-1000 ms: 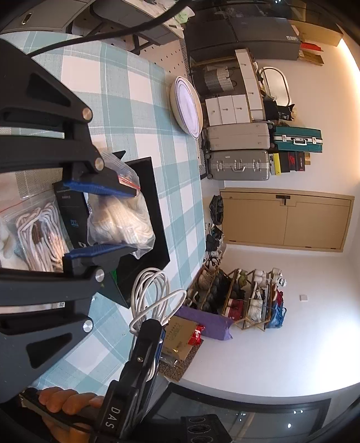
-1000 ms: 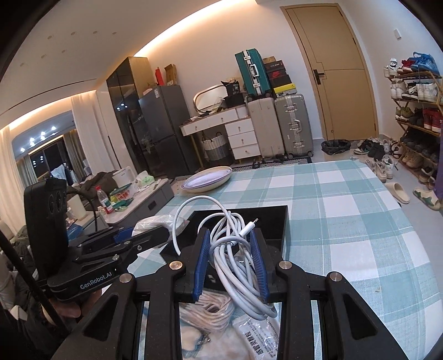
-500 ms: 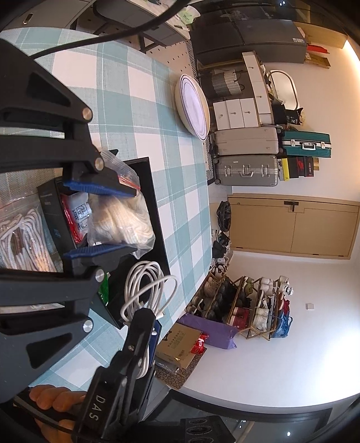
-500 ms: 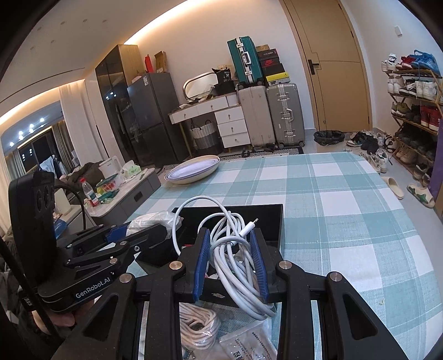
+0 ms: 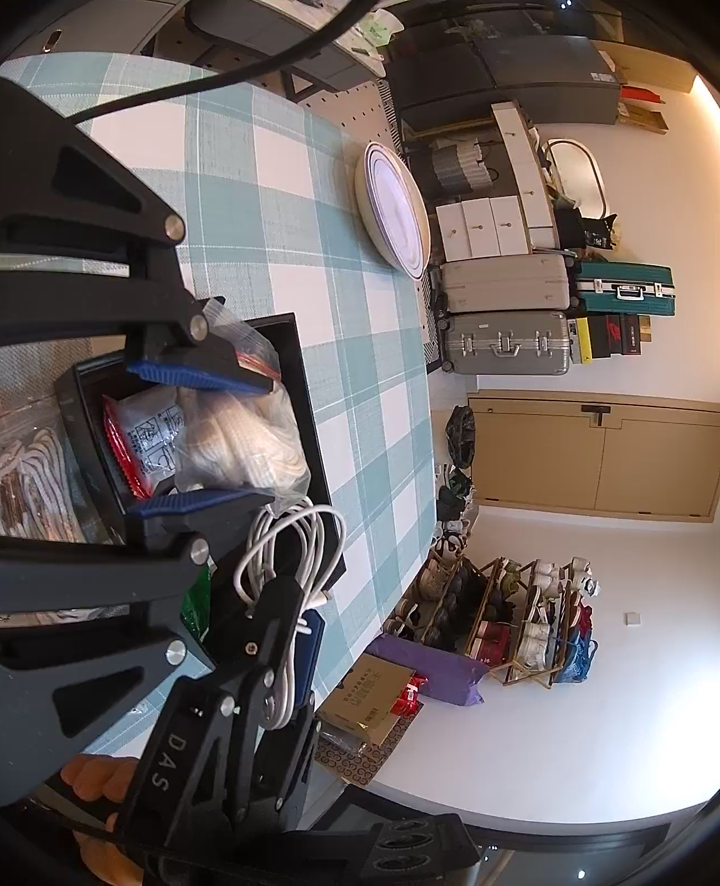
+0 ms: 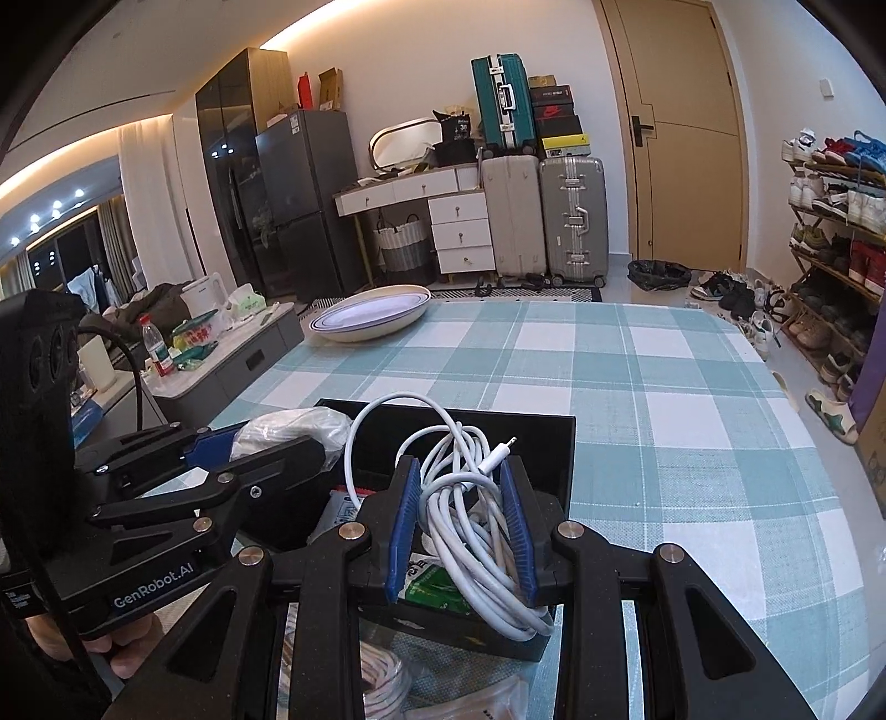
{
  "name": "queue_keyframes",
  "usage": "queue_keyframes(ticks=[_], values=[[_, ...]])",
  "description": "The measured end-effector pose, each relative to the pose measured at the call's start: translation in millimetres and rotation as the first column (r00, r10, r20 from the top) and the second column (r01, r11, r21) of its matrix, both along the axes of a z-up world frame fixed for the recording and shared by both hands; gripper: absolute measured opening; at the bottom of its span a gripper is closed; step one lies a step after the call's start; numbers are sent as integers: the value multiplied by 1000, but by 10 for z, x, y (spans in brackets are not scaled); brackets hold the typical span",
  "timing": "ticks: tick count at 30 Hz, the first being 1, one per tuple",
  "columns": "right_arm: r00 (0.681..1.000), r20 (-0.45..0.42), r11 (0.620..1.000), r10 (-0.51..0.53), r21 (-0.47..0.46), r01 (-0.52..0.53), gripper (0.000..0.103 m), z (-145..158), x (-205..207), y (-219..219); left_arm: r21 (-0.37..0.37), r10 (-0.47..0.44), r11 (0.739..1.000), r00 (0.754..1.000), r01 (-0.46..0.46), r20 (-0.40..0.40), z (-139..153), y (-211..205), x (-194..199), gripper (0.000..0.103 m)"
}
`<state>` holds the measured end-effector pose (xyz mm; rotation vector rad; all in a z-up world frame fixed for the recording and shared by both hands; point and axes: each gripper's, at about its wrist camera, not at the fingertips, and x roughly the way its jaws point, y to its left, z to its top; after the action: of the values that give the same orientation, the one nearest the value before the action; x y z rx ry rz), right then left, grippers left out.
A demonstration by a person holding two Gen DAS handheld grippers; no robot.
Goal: Organize soft objects
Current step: 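Open both grippers to drop the rope coil and cable into the box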
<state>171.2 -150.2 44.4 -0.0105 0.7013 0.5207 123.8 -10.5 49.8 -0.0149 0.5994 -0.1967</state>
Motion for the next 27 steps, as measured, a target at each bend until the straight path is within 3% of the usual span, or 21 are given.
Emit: queue_keyframes(ticks=[11, 18, 22, 24, 25, 26, 27], values=[[1000, -9, 998, 23, -54, -23, 30, -108, 134, 110, 4, -13, 1000, 999, 13, -32, -99, -13, 85, 31], [1000, -4, 999, 24, -26, -24, 32, -118, 151, 86, -8, -24, 1000, 999, 24, -43, -109, 10, 77, 36], [1000, 9, 1000, 12, -22, -12, 37, -67, 107, 18, -13, -17, 1000, 1000, 17, -20, -33, 20, 7, 56], [1000, 5, 1000, 4, -13, -4, 52, -37, 63, -49, -18, -21, 1000, 1000, 21, -14, 6, 27, -36, 58], [1000, -1, 1000, 3, -10, -3, 55, -23, 40, -83, -23, -23, 999, 1000, 23, -16, 22, 35, -55, 64], [1000, -5, 1000, 2, -5, -2, 64, -10, 11, -124, -26, -19, 999, 1000, 19, -19, 39, 47, -81, 79], [1000, -9, 1000, -2, 0, 2, 76, 5, -23, -170, -28, -11, 1000, 1000, 10, -15, 55, 58, -117, 87]])
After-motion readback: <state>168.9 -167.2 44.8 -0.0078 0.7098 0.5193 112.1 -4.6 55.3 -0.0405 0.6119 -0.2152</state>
